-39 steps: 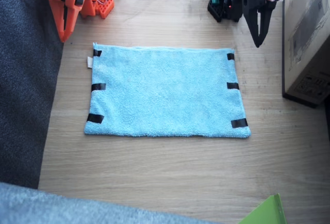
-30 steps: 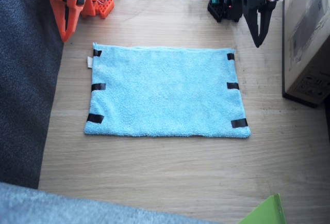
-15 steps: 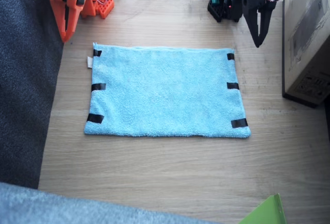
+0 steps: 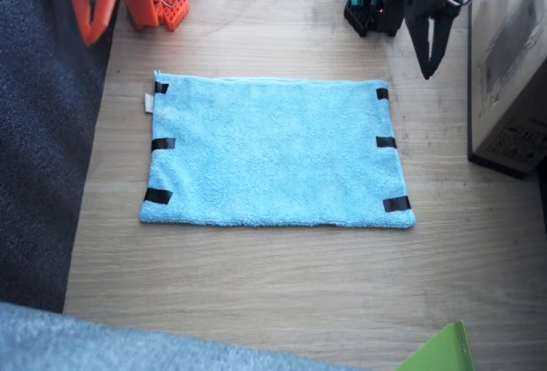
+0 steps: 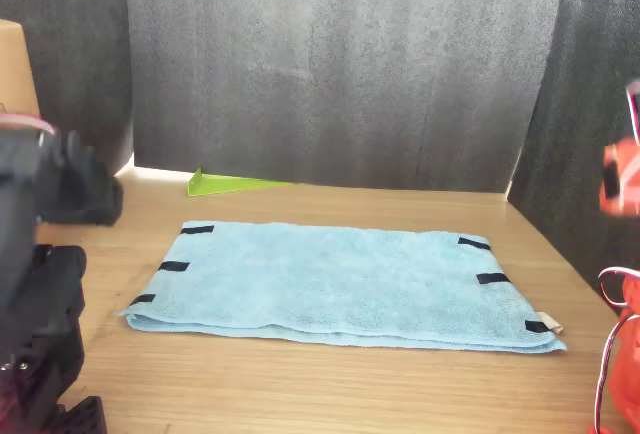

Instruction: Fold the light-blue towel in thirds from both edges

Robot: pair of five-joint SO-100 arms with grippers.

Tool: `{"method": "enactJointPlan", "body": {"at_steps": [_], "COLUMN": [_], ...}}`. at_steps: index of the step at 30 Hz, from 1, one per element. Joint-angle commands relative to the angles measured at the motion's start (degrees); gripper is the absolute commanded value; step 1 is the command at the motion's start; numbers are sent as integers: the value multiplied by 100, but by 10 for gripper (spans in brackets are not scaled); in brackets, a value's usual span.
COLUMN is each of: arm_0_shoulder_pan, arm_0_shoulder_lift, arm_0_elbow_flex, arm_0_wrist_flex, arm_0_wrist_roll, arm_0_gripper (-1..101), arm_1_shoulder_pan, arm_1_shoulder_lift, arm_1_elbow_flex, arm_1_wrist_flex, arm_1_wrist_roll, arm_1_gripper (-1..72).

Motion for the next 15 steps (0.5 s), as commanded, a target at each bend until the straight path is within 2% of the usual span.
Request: {"method": "enactJointPlan", "body": {"at_steps": [1,3,5,10,12,13,15], "arm_0_shoulder_pan": [79,18,-70,-404,-501,-527,-562], "arm_0_shoulder_lift": [-1354,-1925,-2461,-3366,-3577,-3665,-3788], "arm_0_elbow_flex": [-1424,-2013,-2479,-2909,-2918,-2909,-2865], "arm_0_wrist_flex": [167,308,404,413,369,360,360], "arm_0_wrist_roll": [299,343,308,272,255,246,246], "arm_0_gripper": [-4,-4,-2,5,16,31,96], "arm_1_shoulder_pan": [-35,-97,88,642,782,861,1002], "arm_1_shoulder_lift": [-2188,-2610,-2953,-5414,-6082,-6223,-6460], "arm_1_elbow_flex": [-1415,-1784,-2153,-4491,-4834,-4764,-4649], "arm_1_wrist_flex": [466,369,290,1679,1828,1731,1644], "arm_1_wrist_roll": [-387,-97,-316,79,167,167,167], "arm_1_gripper": [-1,-1,-1,0,0,8,87]}}
